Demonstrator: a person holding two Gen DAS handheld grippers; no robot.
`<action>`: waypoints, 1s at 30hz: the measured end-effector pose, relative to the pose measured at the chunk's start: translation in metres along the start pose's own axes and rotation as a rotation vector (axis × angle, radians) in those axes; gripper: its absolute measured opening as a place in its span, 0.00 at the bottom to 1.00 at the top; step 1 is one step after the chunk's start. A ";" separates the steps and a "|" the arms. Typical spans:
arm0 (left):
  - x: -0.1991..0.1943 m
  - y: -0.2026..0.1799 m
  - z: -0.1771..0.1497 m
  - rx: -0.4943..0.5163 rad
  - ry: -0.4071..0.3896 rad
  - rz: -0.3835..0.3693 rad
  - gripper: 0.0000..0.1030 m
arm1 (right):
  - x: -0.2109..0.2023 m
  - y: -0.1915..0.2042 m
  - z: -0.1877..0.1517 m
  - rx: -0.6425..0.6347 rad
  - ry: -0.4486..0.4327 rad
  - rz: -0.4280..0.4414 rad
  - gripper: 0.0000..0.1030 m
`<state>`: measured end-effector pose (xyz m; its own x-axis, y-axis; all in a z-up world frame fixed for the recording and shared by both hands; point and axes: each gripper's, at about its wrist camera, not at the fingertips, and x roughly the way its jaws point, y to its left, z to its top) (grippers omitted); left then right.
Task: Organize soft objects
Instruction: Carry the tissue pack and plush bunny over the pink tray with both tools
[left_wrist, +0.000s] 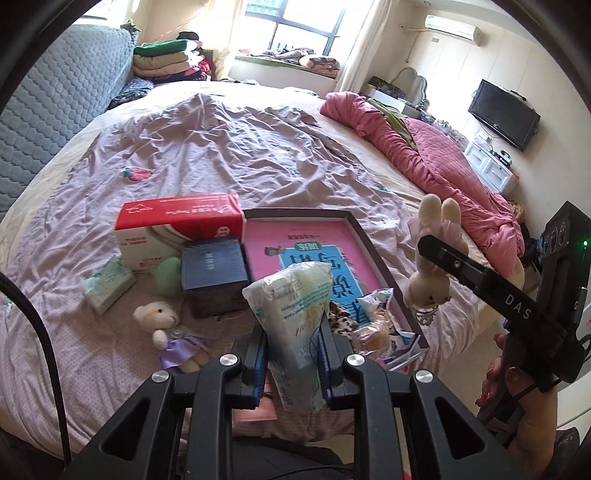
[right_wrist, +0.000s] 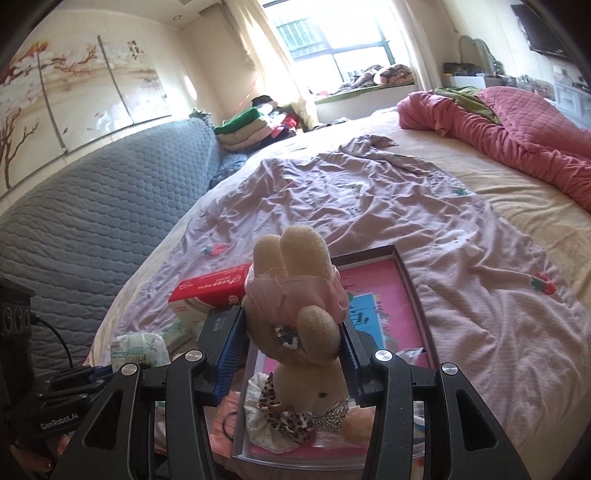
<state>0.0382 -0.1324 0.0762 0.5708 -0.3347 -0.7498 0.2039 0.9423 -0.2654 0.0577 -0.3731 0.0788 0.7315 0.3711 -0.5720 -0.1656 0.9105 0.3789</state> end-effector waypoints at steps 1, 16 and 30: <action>0.001 -0.003 0.000 0.005 0.002 0.000 0.22 | -0.003 -0.003 0.001 0.006 -0.007 -0.002 0.48; 0.033 -0.028 -0.007 0.052 0.068 -0.016 0.22 | -0.017 -0.034 -0.002 0.072 -0.032 -0.026 0.48; 0.064 -0.040 -0.016 0.072 0.157 -0.009 0.22 | -0.009 -0.063 -0.012 0.117 -0.006 -0.041 0.48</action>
<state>0.0538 -0.1918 0.0286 0.4383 -0.3338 -0.8346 0.2687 0.9347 -0.2327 0.0541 -0.4318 0.0512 0.7401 0.3330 -0.5842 -0.0581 0.8972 0.4378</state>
